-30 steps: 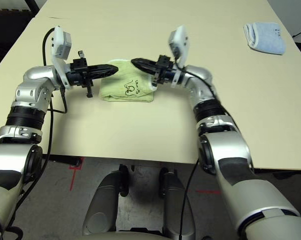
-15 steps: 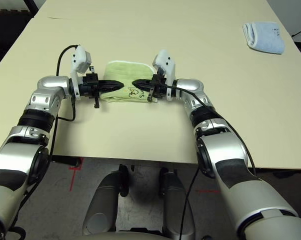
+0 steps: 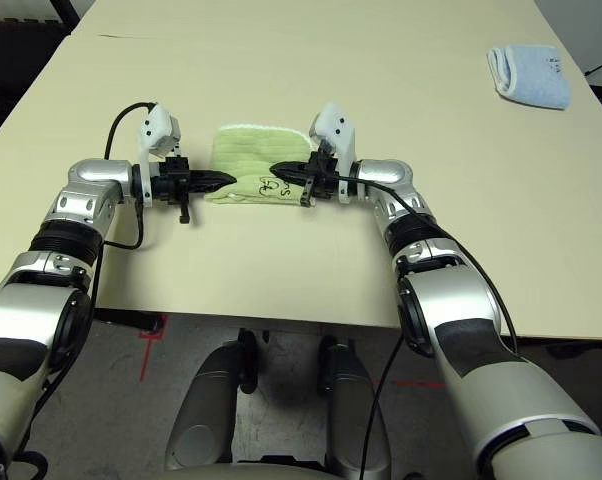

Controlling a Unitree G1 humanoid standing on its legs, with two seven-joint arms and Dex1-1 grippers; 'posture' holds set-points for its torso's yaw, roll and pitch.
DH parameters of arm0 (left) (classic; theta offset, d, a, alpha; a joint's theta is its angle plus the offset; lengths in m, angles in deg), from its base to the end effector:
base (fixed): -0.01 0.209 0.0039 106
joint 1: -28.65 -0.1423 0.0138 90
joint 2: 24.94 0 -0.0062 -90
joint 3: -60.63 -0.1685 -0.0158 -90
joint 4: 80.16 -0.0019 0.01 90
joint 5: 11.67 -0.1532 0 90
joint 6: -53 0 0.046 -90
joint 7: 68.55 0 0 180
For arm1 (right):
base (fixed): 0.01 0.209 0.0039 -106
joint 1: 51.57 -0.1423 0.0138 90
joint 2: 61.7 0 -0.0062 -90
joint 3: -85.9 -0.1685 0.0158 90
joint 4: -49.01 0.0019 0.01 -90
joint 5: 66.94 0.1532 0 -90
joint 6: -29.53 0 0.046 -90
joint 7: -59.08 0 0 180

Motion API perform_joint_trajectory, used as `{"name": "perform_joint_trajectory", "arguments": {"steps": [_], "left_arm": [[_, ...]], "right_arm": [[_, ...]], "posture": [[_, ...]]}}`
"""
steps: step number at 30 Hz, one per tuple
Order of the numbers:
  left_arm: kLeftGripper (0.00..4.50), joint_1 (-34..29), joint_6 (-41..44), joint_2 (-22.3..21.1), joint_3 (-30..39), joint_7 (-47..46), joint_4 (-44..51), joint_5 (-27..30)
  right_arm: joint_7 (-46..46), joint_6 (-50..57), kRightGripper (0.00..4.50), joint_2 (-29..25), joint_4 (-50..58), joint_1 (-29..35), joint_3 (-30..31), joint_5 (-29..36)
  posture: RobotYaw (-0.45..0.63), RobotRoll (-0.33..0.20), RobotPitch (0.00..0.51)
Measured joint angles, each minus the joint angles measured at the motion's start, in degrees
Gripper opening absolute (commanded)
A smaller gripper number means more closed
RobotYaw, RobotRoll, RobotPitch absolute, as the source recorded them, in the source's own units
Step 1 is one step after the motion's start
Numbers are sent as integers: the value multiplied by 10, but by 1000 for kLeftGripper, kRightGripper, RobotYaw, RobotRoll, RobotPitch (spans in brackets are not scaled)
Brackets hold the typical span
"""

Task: Fold the towel and set it aside.

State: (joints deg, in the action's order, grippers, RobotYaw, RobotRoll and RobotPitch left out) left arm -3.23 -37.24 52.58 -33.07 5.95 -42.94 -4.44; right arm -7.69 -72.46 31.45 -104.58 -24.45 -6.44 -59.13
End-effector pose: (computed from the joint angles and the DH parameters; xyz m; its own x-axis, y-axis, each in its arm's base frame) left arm 0.3596 0.2251 0.2007 0.3970 -0.8780 -0.2675 0.9129 0.3476 0.2138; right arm 0.3717 -0.1514 0.1772 0.3612 0.9325 -0.0011 -0.9130 0.3534 -0.2038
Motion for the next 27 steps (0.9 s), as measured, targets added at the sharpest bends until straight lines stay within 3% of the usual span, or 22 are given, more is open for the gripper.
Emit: {"name": "perform_joint_trajectory", "arguments": {"steps": [5,9,16,27], "left_arm": [[33,19,74,-1,38,30,51,52],[33,59,127,7,73,4,91,89],[33,90,112,53,93,-167,31,70],[33,51,90,81,69,-196,14,41]], "right_arm": [[-12,37,0,0,18,-50,-63,70],[43,45,0,2,23,-83,-82,81],[192,43,0,37,-11,-99,-63,33],[261,43,0,53,-32,-93,-36,-12]], "posture": [[49,0,256],[54,0,256],[55,0,255],[48,0,260]]}}
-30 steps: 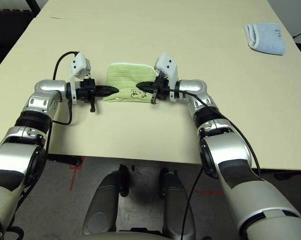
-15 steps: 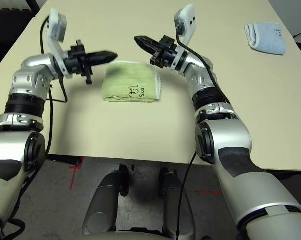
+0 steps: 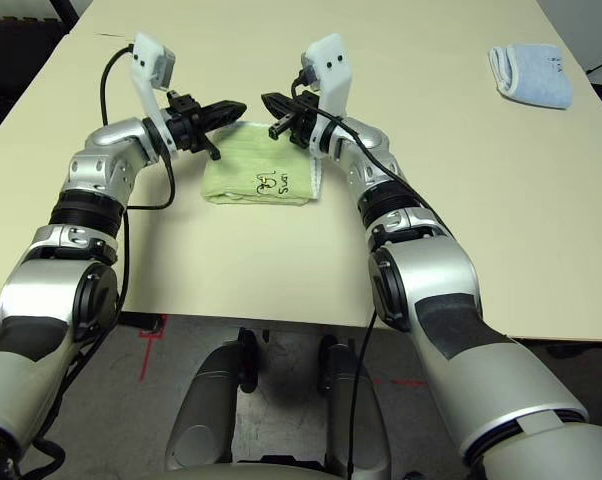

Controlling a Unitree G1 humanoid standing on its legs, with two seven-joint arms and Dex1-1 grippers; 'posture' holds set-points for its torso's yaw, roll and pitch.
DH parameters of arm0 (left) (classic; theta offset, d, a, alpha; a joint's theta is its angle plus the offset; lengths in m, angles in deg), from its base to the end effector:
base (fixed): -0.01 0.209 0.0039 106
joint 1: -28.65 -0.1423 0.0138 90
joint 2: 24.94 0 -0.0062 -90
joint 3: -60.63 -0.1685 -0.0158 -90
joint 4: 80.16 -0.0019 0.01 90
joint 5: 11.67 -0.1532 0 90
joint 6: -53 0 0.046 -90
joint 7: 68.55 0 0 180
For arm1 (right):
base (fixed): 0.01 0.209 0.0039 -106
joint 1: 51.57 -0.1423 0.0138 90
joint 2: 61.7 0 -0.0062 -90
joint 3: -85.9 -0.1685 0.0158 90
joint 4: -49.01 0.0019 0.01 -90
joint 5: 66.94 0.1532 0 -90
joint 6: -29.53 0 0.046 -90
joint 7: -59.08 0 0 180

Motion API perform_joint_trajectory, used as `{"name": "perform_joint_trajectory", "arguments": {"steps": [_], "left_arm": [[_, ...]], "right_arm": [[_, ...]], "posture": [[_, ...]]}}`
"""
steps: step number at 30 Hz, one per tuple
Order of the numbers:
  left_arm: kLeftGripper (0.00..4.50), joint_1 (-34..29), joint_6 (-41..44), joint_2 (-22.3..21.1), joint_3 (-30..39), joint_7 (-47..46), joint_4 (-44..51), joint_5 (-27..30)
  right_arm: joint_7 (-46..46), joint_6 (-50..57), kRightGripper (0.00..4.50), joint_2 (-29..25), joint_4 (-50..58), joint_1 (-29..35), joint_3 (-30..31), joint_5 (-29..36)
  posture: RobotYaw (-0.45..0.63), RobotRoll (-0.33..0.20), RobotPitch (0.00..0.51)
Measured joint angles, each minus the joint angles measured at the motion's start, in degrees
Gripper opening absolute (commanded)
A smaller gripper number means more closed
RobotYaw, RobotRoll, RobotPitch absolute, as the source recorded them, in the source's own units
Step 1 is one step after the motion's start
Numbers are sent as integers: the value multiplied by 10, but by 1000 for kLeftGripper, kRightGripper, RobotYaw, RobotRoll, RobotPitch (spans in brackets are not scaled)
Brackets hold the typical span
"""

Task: Fold the towel and set it aside.

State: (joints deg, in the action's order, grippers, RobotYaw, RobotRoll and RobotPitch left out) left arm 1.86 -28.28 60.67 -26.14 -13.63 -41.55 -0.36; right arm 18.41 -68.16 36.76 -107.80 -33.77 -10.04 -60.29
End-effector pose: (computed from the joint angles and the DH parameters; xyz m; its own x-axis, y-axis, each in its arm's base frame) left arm 0.3698 0.1865 0.2176 0.6143 -0.7889 -0.0144 0.7859 0.6101 0.1011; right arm 0.3793 -0.1113 0.2136 0.6626 0.7363 0.1372 -0.7225 0.6767 -0.1416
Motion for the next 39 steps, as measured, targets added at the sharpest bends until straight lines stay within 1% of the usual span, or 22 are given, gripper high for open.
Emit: {"name": "perform_joint_trajectory", "arguments": {"steps": [6,12,20,23,27,30,33,35,36,39], "left_arm": [[33,-21,-19,1,-16,-6,-4,-18],[33,-21,-47,8,-16,-74,-44,-40],[33,-8,-56,11,-15,-99,-73,-47],[33,-4,-56,11,-15,-98,-77,-47],[33,6,-56,7,-10,-75,-78,-44],[33,13,-60,-2,-2,-51,-70,-37],[33,14,-65,-8,6,-42,-55,-34],[33,11,-67,-9,22,-54,-30,-21],[33,8,-68,-11,40,-71,-2,-10],[33,-1,-70,-39,79,-115,68,10]], "right_arm": [[18,0,0,-3,-8,30,9,-21],[32,-1,0,-3,-10,60,17,-37],[40,-6,0,-2,-10,62,19,-41],[35,-10,0,-3,-10,61,16,-39],[-17,-25,0,-13,-10,60,-4,-15],[-60,-37,0,-31,-6,52,-25,13],[-78,-44,0,-42,2,41,-38,29],[-87,-48,0,-51,14,39,-50,44],[-87,-51,0,-63,23,39,-61,54],[-81,-59,0,-97,52,39,-84,73]], "posture": [[50,0,262],[45,0,262],[41,0,255],[41,0,255],[41,0,249],[41,0,249],[31,0,244],[29,0,244],[29,0,244],[29,0,243]]}}
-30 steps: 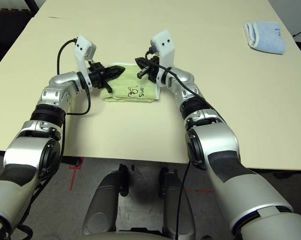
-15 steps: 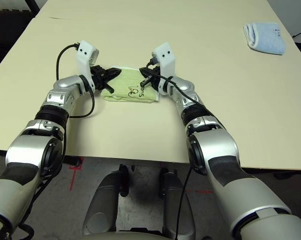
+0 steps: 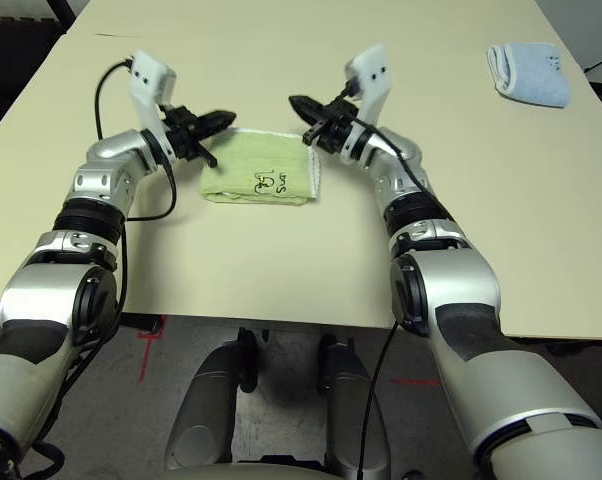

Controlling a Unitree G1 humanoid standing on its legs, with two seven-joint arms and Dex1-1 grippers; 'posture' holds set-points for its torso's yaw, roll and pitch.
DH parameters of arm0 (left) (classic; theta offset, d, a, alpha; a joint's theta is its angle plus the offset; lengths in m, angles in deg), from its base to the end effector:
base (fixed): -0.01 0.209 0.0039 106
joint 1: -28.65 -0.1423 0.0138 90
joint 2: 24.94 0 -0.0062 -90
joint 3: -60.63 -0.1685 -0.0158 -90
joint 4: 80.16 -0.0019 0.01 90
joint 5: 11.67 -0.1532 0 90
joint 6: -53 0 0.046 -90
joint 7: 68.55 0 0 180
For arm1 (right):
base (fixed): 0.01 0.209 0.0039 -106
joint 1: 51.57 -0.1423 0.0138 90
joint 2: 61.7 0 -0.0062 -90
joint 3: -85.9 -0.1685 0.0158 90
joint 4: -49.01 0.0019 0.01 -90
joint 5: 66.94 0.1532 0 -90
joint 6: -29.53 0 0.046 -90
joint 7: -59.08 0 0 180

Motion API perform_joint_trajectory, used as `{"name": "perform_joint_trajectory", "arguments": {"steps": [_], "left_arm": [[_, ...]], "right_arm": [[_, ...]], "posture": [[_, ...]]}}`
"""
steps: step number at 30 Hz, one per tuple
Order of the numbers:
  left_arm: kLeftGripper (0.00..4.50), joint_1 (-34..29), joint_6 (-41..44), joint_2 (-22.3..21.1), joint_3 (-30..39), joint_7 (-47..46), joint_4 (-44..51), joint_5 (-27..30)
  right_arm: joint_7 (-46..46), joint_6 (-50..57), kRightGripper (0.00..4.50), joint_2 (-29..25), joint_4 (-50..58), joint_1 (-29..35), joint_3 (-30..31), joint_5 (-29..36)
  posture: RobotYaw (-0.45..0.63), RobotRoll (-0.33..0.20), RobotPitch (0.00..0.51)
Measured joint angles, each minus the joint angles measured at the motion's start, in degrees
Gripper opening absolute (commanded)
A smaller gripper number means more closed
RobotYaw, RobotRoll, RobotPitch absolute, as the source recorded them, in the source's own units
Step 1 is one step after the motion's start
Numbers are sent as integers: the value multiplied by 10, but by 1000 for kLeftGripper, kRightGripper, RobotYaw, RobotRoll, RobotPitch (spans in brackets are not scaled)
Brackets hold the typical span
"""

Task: Fold the towel and set it aside.

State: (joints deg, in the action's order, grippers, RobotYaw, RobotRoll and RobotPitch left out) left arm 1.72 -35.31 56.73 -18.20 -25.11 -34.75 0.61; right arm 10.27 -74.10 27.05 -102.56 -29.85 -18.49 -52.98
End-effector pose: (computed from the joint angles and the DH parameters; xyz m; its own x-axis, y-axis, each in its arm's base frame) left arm 0.3570 0.2199 0.2565 0.7693 -0.5776 0.2731 0.5380 0.8162 0.2107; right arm 0.3731 -0.1896 0.2290 0.6640 0.6438 0.3804 -0.6427 0.7514 -0.1497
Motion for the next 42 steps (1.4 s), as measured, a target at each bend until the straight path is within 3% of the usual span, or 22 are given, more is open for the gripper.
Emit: {"name": "perform_joint_trajectory", "arguments": {"steps": [3,8,12,16,22,25,35,42], "left_arm": [[33,-41,5,-4,14,-33,60,9],[33,-124,53,-13,-6,20,139,34],[791,-147,89,-57,-17,84,179,46],[2255,-165,97,-91,-22,124,191,46],[4500,-170,91,-105,-22,121,187,44],[4500,-180,91,-112,-22,135,188,46],[4500,-176,214,-144,-34,230,183,84],[4500,-117,138,-155,-84,338,117,61]], "right_arm": [[-7,4,0,-1,42,17,-7,17],[-78,57,0,-2,93,76,7,38],[-128,84,0,-35,124,94,25,42],[-175,84,1049,-67,145,112,50,33],[-182,84,3306,-72,145,121,59,28],[-197,100,4456,-80,153,127,71,28],[-252,120,4456,-118,180,143,93,26],[-278,112,4456,-141,210,169,92,31]], "posture": [[31,0,246],[31,0,246],[32,0,249],[25,0,250],[27,0,251],[27,0,252],[10,0,260],[-14,0,262]]}}
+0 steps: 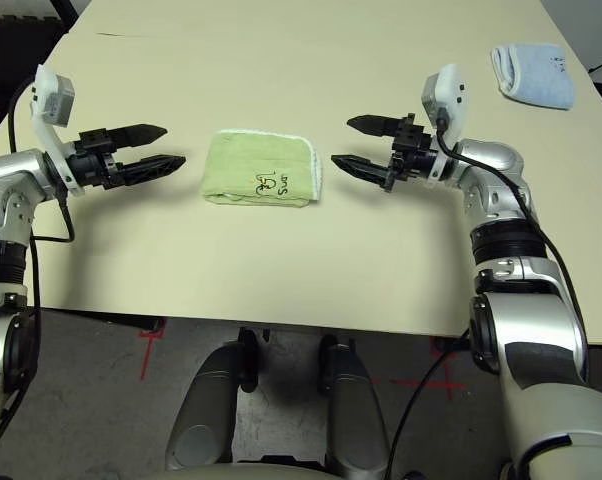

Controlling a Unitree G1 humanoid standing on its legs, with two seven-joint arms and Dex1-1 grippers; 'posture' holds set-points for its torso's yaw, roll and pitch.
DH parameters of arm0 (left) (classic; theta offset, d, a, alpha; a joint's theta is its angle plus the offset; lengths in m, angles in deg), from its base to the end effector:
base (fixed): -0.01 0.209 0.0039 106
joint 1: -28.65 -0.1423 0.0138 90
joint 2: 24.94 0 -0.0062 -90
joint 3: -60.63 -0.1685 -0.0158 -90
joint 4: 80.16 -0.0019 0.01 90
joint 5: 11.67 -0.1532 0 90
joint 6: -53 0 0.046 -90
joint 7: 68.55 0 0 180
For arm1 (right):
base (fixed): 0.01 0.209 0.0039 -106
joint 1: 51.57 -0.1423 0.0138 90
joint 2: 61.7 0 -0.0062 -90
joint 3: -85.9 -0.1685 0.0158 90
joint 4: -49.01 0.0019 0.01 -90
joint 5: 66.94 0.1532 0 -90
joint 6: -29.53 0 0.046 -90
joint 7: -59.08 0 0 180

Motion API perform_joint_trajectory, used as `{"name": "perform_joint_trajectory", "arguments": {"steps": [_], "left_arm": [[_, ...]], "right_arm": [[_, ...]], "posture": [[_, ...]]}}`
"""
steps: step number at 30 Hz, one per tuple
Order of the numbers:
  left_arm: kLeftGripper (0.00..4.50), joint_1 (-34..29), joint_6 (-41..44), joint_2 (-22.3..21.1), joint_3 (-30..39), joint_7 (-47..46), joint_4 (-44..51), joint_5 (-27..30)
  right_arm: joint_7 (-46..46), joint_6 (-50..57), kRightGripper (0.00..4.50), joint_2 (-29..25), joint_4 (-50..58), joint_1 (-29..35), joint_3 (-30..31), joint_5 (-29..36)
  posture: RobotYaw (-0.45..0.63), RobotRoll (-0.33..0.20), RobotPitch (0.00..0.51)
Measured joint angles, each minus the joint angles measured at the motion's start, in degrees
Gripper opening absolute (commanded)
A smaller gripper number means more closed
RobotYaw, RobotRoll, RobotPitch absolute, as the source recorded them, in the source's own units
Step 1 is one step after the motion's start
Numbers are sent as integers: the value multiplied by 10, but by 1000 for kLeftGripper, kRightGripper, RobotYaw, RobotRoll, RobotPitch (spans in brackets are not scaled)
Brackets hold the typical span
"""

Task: Fold the towel and set it aside.

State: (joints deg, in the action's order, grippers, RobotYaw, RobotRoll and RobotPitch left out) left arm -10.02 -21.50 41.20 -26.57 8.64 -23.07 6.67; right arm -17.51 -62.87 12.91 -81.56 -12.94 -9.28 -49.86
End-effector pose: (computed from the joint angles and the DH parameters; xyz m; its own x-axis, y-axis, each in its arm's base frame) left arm 0.3268 0.2734 0.2448 0.4512 -0.8802 -0.1468 0.8855 0.4213 0.1958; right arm 0.3395 -0.2530 0.2169 0.4101 0.9121 -0.0032 -0.8652 0.3879 -0.3179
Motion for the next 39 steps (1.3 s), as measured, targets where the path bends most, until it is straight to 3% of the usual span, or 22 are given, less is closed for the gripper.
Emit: {"name": "perform_joint_trajectory", "arguments": {"steps": [9,13,19,26,32,39], "left_arm": [[4500,55,224,31,6,-69,-22,20],[4500,63,256,31,14,-87,-21,28],[4500,69,290,1,0,-69,-20,27],[4500,81,317,0,-5,-62,-20,29],[4500,83,438,-5,-17,-58,-22,41],[4500,125,514,-4,-6,-81,-81,52]], "right_arm": [[28,52,4456,-2,105,37,-1,19],[35,75,4456,-7,148,65,-1,31],[15,64,4456,-28,114,60,-11,43],[10,57,4456,-24,107,52,-11,44],[10,54,4456,-22,108,52,-11,44],[2,36,4456,-22,86,52,-11,44]], "posture": [[-21,0,255],[-22,0,242],[-22,0,239],[-21,0,241],[-33,0,249],[-34,0,257]]}}
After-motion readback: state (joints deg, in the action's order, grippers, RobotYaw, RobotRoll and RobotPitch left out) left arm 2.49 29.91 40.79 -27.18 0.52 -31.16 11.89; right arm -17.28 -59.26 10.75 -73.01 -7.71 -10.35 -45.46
